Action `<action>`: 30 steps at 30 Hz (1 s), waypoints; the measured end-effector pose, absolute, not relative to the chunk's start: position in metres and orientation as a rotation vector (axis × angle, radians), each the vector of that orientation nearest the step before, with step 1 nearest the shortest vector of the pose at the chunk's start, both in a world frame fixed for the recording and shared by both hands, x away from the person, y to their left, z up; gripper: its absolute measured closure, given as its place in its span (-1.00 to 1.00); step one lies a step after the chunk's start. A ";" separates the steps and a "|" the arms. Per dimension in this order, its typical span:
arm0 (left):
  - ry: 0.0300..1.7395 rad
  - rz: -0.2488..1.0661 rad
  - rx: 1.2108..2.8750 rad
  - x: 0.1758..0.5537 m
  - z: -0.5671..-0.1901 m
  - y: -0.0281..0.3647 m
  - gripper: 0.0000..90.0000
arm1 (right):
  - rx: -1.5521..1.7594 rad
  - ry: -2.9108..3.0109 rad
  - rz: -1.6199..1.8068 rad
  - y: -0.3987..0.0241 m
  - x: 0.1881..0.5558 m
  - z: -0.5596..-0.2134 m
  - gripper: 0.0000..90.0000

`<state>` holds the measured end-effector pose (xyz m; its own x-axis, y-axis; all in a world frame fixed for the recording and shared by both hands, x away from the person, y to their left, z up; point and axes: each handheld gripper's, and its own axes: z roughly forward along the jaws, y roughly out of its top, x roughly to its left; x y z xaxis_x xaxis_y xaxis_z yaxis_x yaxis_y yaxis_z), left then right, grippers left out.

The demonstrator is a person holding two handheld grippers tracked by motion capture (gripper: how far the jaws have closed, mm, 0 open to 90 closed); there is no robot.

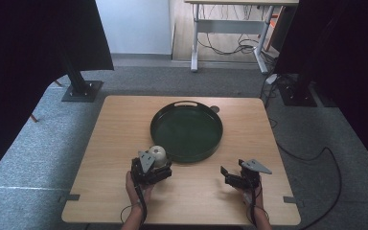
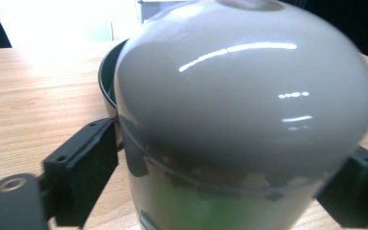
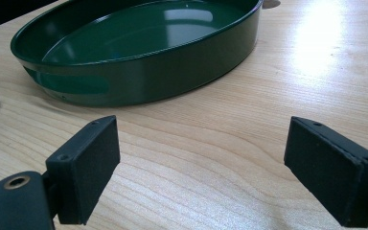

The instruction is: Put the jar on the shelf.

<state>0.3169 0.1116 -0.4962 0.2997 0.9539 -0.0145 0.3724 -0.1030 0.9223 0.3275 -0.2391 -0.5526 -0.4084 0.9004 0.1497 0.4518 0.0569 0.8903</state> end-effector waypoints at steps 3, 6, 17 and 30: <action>1.239 0.803 1.643 0.319 -0.499 0.112 -0.65 | 1.349 1.892 1.316 -0.239 0.328 -0.553 -0.74; 1.239 0.820 1.634 0.319 -0.499 0.111 -0.61 | 1.349 1.890 1.317 -0.239 0.328 -0.553 -0.74; 1.201 0.834 1.631 0.319 -0.500 0.111 -0.37 | 1.353 1.886 1.313 -0.240 0.327 -0.553 -0.74; 1.157 0.837 1.645 0.319 -0.501 0.114 -0.35 | 1.354 1.880 1.311 -0.240 0.327 -0.553 -0.74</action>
<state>0.3186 0.1138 -0.5007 0.3252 0.9454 0.0194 0.3143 -0.1274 0.9407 0.3270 -0.2401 -0.5526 -0.3990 0.9051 0.1466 0.4505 0.0542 0.8911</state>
